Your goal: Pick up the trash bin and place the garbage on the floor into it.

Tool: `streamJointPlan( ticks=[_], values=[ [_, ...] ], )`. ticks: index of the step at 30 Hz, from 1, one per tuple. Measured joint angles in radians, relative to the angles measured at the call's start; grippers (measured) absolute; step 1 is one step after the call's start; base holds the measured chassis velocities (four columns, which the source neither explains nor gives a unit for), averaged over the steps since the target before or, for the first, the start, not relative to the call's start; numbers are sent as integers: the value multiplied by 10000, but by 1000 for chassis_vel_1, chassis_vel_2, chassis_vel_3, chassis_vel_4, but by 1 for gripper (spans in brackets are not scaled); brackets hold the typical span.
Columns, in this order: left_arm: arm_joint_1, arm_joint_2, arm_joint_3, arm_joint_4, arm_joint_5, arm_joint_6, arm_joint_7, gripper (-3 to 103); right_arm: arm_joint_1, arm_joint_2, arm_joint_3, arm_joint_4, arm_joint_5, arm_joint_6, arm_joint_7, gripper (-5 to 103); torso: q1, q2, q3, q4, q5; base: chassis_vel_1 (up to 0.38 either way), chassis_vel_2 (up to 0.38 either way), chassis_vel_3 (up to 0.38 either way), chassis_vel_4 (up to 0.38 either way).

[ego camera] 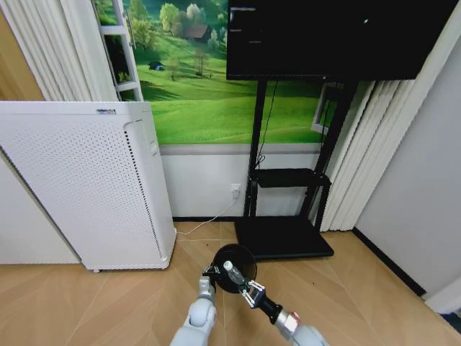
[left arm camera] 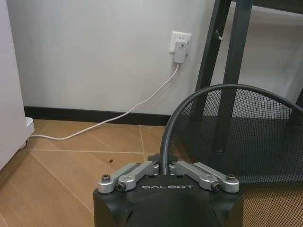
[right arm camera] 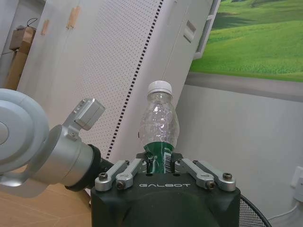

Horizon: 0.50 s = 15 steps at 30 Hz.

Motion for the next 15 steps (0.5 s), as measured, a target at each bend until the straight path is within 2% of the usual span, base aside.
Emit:
streamJointPlan(
  ticks=[6, 14, 15],
  values=[
    [234, 66, 134, -192, 3, 4, -13, 3, 942, 188, -505, -599, -33, -20, 187, 21, 0, 0, 0, 0, 1, 0, 0, 0, 0],
    [462, 217, 219, -607, -111, 81, -97, 3, 1192, 112, -443, -938, -128, -38, 378, 19, 0, 0, 0, 0, 0, 0, 0, 0, 0],
    [481, 239, 216, -641, -124, 84, -115, 3, 1165, 103, -426, -928, -134, -48, 405, 25, 0, 1, 0, -1, 0, 0, 0, 0, 0]
  ],
)
